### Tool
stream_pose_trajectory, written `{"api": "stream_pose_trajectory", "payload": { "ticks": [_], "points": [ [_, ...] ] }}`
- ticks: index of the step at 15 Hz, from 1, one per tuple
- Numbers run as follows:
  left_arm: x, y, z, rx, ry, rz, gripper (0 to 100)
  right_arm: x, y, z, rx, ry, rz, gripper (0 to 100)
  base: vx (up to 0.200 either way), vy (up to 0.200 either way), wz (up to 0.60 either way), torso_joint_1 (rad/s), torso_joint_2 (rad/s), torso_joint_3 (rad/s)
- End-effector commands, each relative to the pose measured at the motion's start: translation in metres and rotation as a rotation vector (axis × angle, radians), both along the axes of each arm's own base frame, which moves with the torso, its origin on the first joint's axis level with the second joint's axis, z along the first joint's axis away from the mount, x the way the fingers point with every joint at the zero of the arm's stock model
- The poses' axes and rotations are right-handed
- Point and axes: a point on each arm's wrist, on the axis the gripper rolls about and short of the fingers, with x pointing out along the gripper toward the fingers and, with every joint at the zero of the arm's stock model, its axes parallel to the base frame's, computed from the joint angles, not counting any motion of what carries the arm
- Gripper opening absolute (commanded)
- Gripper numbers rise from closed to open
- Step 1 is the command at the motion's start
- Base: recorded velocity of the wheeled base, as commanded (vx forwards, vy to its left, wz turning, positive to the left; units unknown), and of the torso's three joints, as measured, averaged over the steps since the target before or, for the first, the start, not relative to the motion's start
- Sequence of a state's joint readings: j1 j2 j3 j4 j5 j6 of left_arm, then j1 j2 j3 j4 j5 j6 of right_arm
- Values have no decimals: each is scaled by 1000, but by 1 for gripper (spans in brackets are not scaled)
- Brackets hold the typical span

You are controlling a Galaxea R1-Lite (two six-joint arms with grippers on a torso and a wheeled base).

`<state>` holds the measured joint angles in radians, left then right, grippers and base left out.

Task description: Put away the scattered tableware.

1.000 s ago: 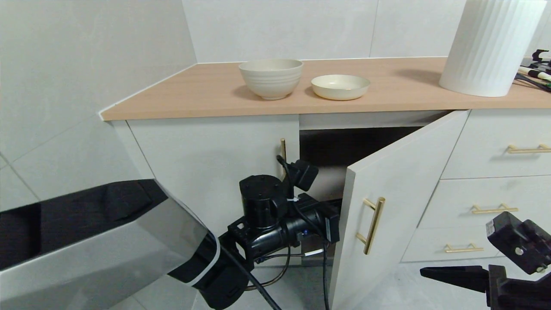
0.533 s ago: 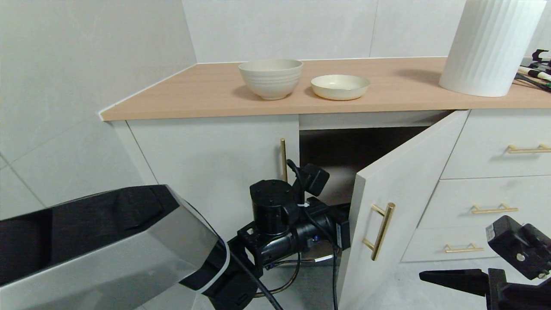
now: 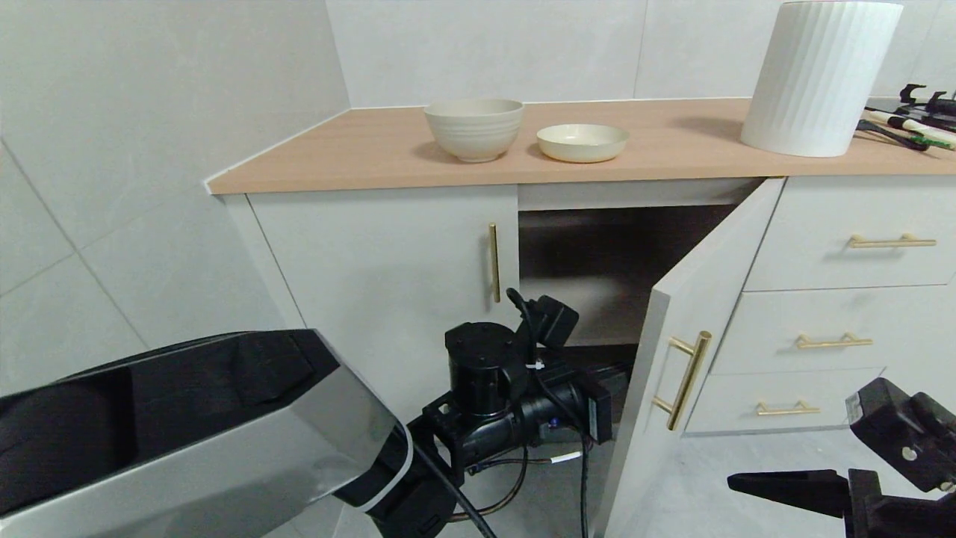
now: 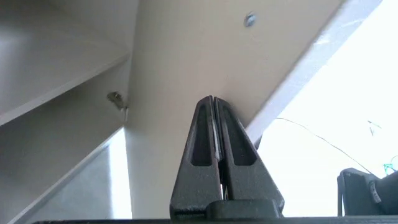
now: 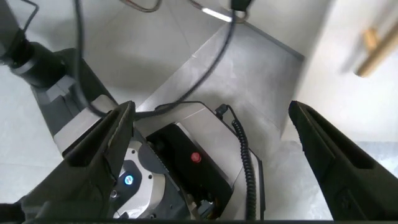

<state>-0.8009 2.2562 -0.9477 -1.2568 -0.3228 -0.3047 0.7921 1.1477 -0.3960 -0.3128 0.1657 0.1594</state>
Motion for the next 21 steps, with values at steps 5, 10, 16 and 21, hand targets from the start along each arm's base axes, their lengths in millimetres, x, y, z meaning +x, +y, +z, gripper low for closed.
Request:
{"api": "stream_pose_trajectory", "payload": {
  "ticks": [5,10,16,21],
  "points": [
    [2,-15,-13,5,4,-21,0,0,0,1,5,-4,2,100,0,0,0,0,0,0],
    [-46,-46,-8,-46,-24,-355,0,-19,-11,16,129,-30,168,100,0,0,0,0,0,0],
    [-32,-16,-6,-15,17,-347,0,-25,-20,22,189,-48,237,100,0,0,0,0,0,0],
    [-29,36,44,25,32,-234,0,-1,-12,29,159,-27,-41,100,0,0,0,0,0,0]
  ]
}}
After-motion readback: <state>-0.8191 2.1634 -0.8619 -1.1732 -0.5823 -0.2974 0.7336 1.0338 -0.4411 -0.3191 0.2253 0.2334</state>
